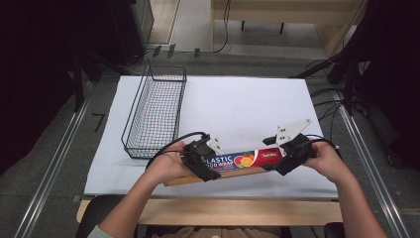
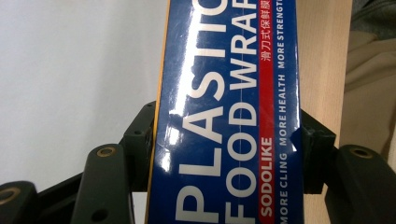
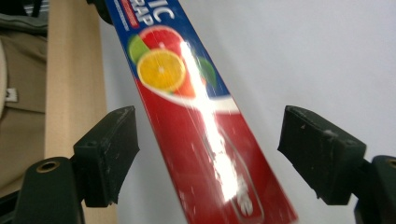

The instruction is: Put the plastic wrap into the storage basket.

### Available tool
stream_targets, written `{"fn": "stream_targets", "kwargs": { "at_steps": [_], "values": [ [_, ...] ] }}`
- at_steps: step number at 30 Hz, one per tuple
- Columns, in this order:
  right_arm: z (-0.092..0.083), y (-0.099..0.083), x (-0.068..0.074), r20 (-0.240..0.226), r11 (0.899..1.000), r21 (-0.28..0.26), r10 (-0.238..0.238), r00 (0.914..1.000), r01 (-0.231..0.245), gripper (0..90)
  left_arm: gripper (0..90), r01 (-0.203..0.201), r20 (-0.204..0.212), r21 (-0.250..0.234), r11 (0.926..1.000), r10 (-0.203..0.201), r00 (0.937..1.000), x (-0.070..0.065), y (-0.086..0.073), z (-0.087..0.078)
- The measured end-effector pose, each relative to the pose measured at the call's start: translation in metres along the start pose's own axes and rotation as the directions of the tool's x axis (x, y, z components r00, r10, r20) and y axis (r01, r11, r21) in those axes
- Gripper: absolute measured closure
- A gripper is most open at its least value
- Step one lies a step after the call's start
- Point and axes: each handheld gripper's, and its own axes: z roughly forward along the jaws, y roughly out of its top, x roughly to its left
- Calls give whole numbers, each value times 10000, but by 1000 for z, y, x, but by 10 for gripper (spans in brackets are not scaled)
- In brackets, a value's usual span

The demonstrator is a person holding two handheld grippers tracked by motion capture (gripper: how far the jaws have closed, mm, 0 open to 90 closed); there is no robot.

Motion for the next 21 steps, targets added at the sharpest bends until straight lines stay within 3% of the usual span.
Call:
{"fn": "stream_targets", "kwargs": {
  "at_steps": [3,6,12,16,21],
  "values": [
    [-4,-4,-3,279,10000,-6,18,9996,-18,205,398,269,-69,-53,9996,-270,9996,3,-1,-3],
    [-11,-11,-9,394,9990,-382,228,9990,-213,205,398,570,-163,-96,9983,-572,9982,7,-5,-7],
    [-10,-19,-15,811,9983,-246,554,9952,-536,205,397,793,-371,-341,9963,-805,9961,12,-8,-19],
    [-8,-25,-24,1512,9935,-290,1129,9820,-1097,205,397,1296,-369,-533,9901,-1316,9906,15,-11,-26],
    [2,-32,-28,1796,9891,-200,1474,9726,-1462,205,398,1846,-505,-652,9806,-1880,9809,20,-14,-32]
  ]
}}
